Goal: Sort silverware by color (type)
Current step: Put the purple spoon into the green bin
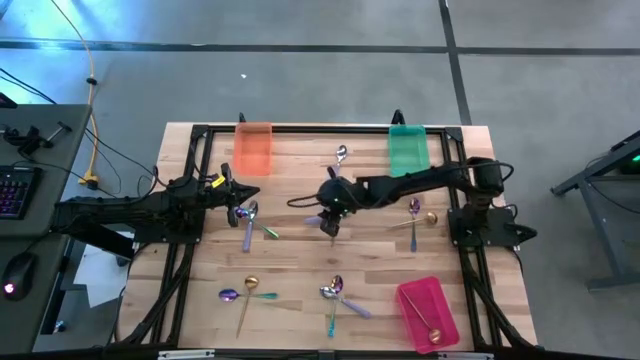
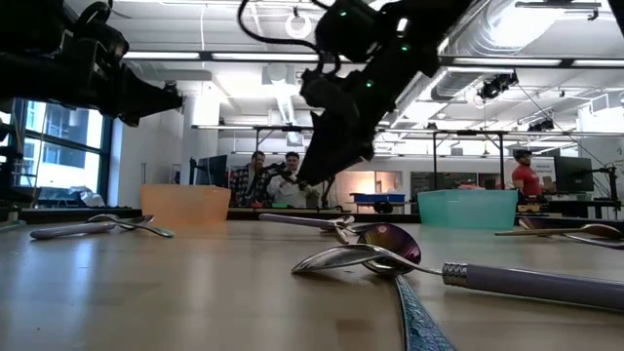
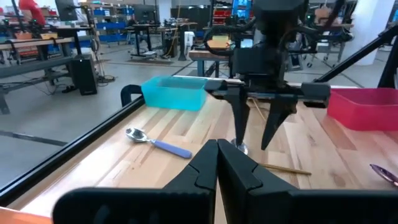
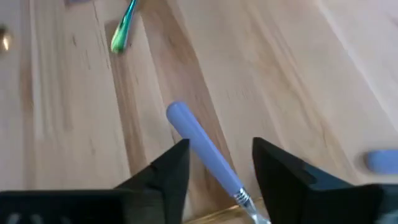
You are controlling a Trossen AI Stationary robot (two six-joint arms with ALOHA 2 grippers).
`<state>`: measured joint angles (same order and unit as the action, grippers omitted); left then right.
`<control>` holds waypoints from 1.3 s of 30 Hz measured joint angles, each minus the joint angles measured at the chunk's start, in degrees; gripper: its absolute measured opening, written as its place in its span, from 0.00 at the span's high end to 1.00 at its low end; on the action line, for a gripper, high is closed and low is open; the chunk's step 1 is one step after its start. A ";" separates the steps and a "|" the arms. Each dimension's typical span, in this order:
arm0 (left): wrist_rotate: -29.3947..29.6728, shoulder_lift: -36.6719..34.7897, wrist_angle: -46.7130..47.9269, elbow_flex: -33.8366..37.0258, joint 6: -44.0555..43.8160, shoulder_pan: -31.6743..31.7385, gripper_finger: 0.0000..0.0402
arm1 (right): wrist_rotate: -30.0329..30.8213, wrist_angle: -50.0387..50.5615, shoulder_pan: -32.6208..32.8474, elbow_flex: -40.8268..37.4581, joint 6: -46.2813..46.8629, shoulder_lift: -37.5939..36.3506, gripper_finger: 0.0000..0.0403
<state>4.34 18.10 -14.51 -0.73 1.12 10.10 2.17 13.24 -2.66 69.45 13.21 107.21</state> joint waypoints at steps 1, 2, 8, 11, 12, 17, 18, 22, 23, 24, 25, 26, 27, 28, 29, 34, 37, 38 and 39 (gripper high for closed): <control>0.00 0.00 0.07 0.00 0.41 0.00 1.00 | -0.11 1.82 0.00 1.27 -1.35 0.88 0.57; 0.00 0.00 0.07 0.00 0.54 0.01 1.00 | -0.11 3.43 0.00 2.65 -2.43 1.94 0.55; 0.22 0.00 0.90 0.00 0.62 0.00 1.00 | -1.27 11.63 0.10 9.85 -7.60 8.34 0.56; 0.28 0.01 1.55 0.00 0.62 -0.01 1.00 | -2.33 14.01 0.11 11.93 -8.48 10.38 0.59; 0.30 0.00 1.68 0.00 0.62 0.00 1.00 | -2.35 14.82 0.11 12.22 -8.84 10.88 0.60; 0.39 -0.01 1.71 0.00 0.64 0.00 1.00 | -2.38 16.72 -0.11 12.28 -8.93 12.01 0.66; 0.39 0.01 1.73 0.00 0.64 -0.01 1.00 | -2.40 17.14 -0.11 12.28 -8.74 12.10 0.67; 0.39 0.01 1.75 0.00 0.64 0.00 1.00 | -2.42 17.38 -0.25 12.24 -7.79 12.17 0.76; 0.39 0.00 1.75 0.00 0.64 -0.01 1.00 | -2.42 17.43 -0.32 12.24 -7.69 12.17 0.79; 0.39 -0.01 1.75 0.00 0.64 0.01 1.00 | -2.42 17.48 -0.40 12.24 -7.69 12.17 0.82; 0.39 -0.01 1.77 0.00 0.64 -0.01 1.00 | -2.42 17.45 -0.54 12.24 -7.69 12.17 0.86; 0.39 -0.01 1.77 0.00 0.64 0.01 1.00 | -2.63 17.43 -0.72 12.24 -7.67 12.17 0.90; 0.39 -0.01 1.77 0.00 0.64 0.01 1.00 | -2.99 17.42 -0.91 12.24 -7.63 12.17 0.94; 0.39 -0.01 1.79 0.00 0.63 0.00 1.00 | -3.56 17.39 -1.13 12.24 -7.48 12.17 0.96; 0.38 0.00 1.80 0.00 0.64 0.00 1.00 | -4.20 17.35 -1.38 12.24 -7.11 12.17 0.97; 0.38 0.00 3.03 0.00 0.63 0.00 1.00 | -7.01 17.83 -2.25 14.28 -4.13 12.17 0.92; 0.44 -0.01 4.29 0.00 0.64 0.00 1.00 | -6.90 19.95 -2.80 17.51 -2.67 12.17 0.94; 0.65 0.00 4.60 0.00 0.64 0.00 1.00 | -6.86 20.94 -3.03 18.93 -2.45 12.17 0.95; 0.86 0.01 4.87 0.00 0.64 -0.01 1.00 | -6.59 21.85 -3.32 20.29 -2.07 12.17 0.97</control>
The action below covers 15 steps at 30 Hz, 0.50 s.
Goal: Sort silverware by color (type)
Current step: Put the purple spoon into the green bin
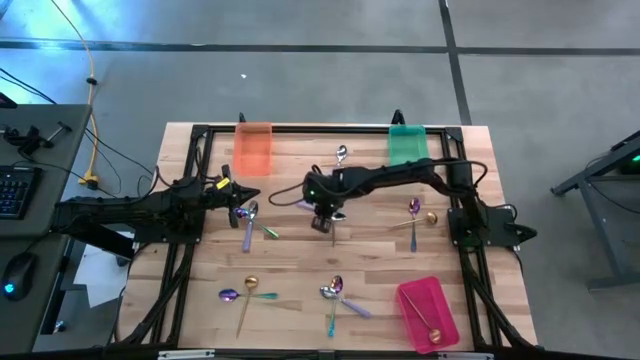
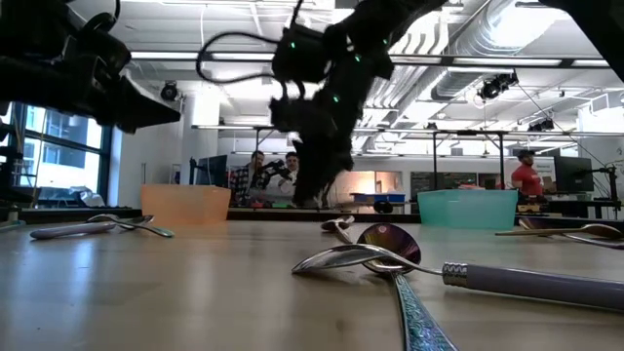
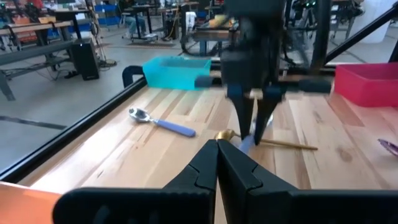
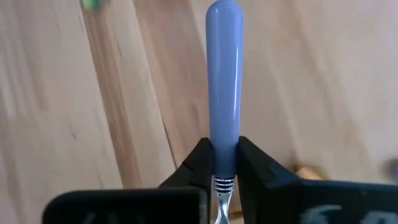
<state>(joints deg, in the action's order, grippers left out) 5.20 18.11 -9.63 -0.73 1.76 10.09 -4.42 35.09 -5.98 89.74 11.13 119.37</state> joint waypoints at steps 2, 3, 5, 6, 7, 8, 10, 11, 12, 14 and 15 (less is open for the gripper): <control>0.08 -0.01 0.05 0.00 0.00 0.00 1.00 | 0.24 2.72 -0.79 2.76 0.98 -0.02 0.98; 0.08 -0.02 0.01 0.00 0.00 0.00 1.00 | -0.26 3.85 -1.32 3.99 1.10 -0.17 0.98; 0.11 -0.01 0.05 0.00 -0.02 0.00 1.00 | -0.67 5.58 -2.63 5.50 0.55 -1.29 0.98; 0.12 -0.01 0.05 0.00 0.00 0.00 1.00 | -0.38 6.68 -3.36 5.73 0.25 -2.34 0.97; 0.16 -0.02 0.13 0.00 0.00 0.00 1.00 | 0.39 8.20 -4.19 5.77 -0.02 -3.45 0.97; 0.19 -0.02 0.25 0.00 0.00 0.00 1.00 | 1.72 9.92 -5.11 5.66 -0.35 -4.77 0.97; 0.22 -0.01 0.78 0.00 0.14 0.00 1.00 | 5.43 12.52 -6.99 3.82 -0.57 -7.91 0.97; 0.21 -0.02 1.08 0.00 0.41 0.02 1.00 | 7.20 13.19 -8.24 2.36 -0.29 -9.91 0.97; 0.21 -0.02 1.32 0.00 0.44 0.02 1.00 | 8.49 13.33 -9.62 0.36 0.67 -11.82 0.97; 0.21 -0.02 1.32 0.00 0.44 0.01 1.00 | 9.99 12.81 -12.91 -4.46 2.61 -16.24 0.97; 0.21 -0.02 1.28 0.00 0.44 0.00 1.00 | 10.60 12.53 -14.69 -7.18 3.98 -18.53 0.97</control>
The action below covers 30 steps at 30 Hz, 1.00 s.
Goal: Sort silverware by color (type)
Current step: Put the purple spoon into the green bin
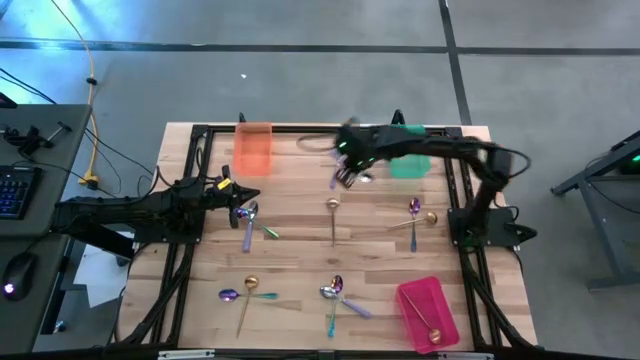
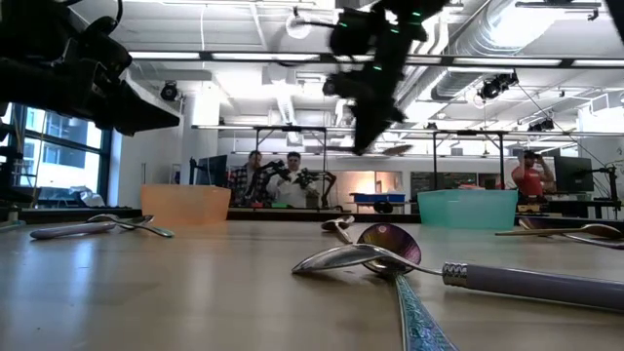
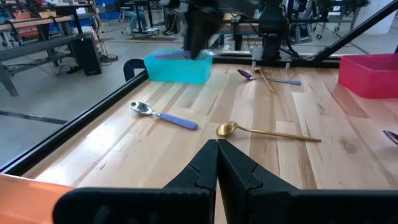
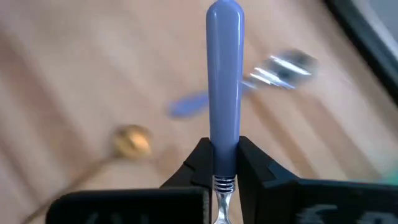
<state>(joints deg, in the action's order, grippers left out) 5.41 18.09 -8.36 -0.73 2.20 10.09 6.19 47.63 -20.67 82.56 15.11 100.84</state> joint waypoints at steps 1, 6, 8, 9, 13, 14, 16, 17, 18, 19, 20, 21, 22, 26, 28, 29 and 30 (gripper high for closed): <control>0.00 0.00 -0.06 0.00 -0.02 0.01 1.00 | 0.38 -0.54 -2.01 -2.75 1.42 -2.26 0.97; -0.02 0.00 -0.07 0.00 -1.08 0.01 1.00 | 3.14 -3.99 -12.67 -15.44 6.95 -12.44 0.97; -0.02 0.00 -0.12 0.00 -1.13 0.00 1.00 | 3.33 -6.10 -16.30 -19.08 6.90 -15.23 0.97; -0.02 0.00 -0.32 0.00 -1.09 0.02 1.00 | 3.20 -6.80 -18.00 -20.46 6.46 -16.18 0.97; -0.02 0.00 -0.82 0.00 -1.09 0.02 1.00 | 2.29 -8.46 -23.73 -25.05 3.83 -17.49 0.97; -0.02 0.00 -0.92 0.00 -1.09 0.01 1.00 | 2.14 -9.12 -24.84 -26.14 2.99 -17.49 0.97; -0.02 0.00 -0.96 0.00 -1.30 0.01 1.00 | 2.12 -10.82 -26.87 -28.21 1.78 -17.35 0.97; -0.02 0.00 -0.96 0.00 -1.37 0.02 1.00 | 1.92 -12.08 -27.75 -29.27 1.46 -17.27 0.97; -0.04 0.00 -0.96 0.00 -1.51 0.02 1.00 | 1.72 -13.14 -28.58 -30.28 1.30 -17.25 0.97; -0.03 0.00 -0.96 0.00 -1.51 0.02 1.00 | 1.70 -14.28 -29.35 -31.19 1.03 -17.25 0.97; -0.03 0.00 -0.96 0.00 -1.51 0.02 1.00 | 1.42 -15.59 -30.09 -32.00 0.87 -17.25 0.97; -0.03 0.00 -0.96 0.00 -1.50 0.00 1.00 | 1.34 -16.45 -30.74 -32.69 0.78 -17.25 0.97; -0.02 0.00 -0.96 0.00 -1.51 0.00 1.00 | 1.30 -17.04 -31.29 -33.37 0.65 -17.25 0.97; 0.00 0.00 -0.98 0.00 -1.51 0.02 1.00 | -0.47 -19.66 -32.58 -35.67 0.42 -17.25 0.97; 0.02 0.00 -0.99 0.00 -1.51 0.02 1.00 | -0.65 -20.07 -32.70 -36.41 0.29 -17.25 0.97; 0.02 0.00 -0.98 0.00 -1.51 0.00 1.00 | -0.67 -20.23 -32.72 -36.70 0.33 -17.24 0.97; 0.04 0.00 -1.00 0.00 -1.51 0.01 1.00 | -0.67 -20.18 -32.72 -36.76 0.38 -17.23 0.97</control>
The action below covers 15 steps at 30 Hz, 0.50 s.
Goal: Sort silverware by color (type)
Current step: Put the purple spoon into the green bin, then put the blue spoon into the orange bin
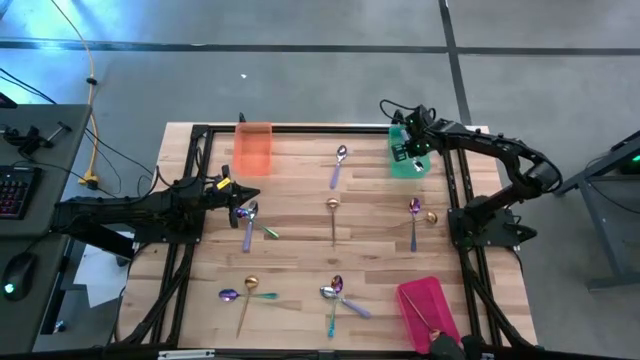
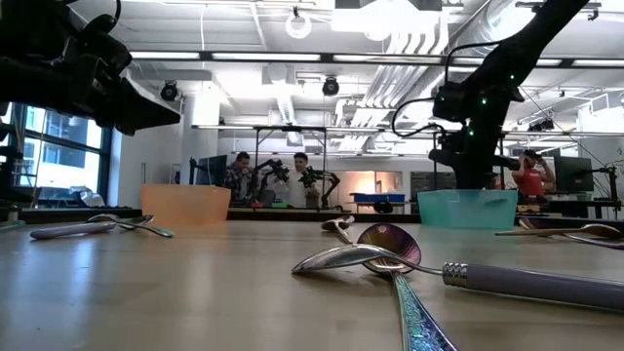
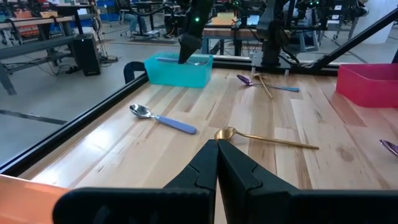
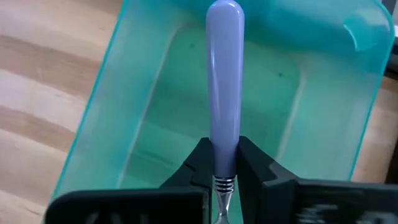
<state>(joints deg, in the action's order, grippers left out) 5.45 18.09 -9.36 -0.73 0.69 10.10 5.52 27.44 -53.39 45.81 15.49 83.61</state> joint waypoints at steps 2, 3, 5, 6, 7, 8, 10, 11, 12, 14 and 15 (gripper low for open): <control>0.34 0.01 -0.42 0.01 0.20 0.01 1.00 | -0.01 -0.29 0.00 -0.01 -0.04 0.00 0.97; 0.81 0.01 -1.07 0.02 0.44 0.00 1.00 | -0.05 -0.32 0.00 -0.01 -0.07 0.00 0.97; 1.67 -0.02 -1.79 0.02 0.44 0.01 1.00 | -0.07 -0.31 0.00 -0.01 -0.12 0.00 0.94; 1.73 0.02 -1.98 0.02 0.42 0.01 1.00 | -0.07 -0.28 0.00 -0.01 -0.25 0.00 0.92; 1.68 0.00 -2.00 0.02 0.42 0.01 1.00 | -0.09 -0.30 0.02 -0.01 -0.37 0.00 0.89; 1.28 0.00 -2.03 0.00 0.25 0.01 1.00 | -0.11 -0.33 0.02 -0.01 -0.35 0.00 0.85; 0.28 0.00 -2.04 0.00 -0.37 0.01 1.00 | -0.04 -0.36 0.02 -0.01 -0.50 0.00 0.78; -0.07 0.01 -2.05 0.00 -0.42 0.01 1.00 | 0.06 -0.40 0.02 -0.01 -0.55 0.00 0.74; -0.22 0.00 -2.09 0.00 -0.42 -0.01 1.00 | 0.14 -0.44 0.02 0.00 -0.78 0.00 0.71; -0.26 0.00 -2.15 0.00 -0.42 0.01 1.00 | 0.19 -0.22 0.02 0.20 -1.35 0.02 0.68; -0.30 0.00 -2.15 0.00 -0.44 0.01 1.00 | 0.20 -0.16 0.04 0.38 -1.79 0.00 0.67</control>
<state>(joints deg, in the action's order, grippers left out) 5.15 18.09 -11.51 -0.73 0.25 10.11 5.72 27.29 -53.34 46.19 13.69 83.62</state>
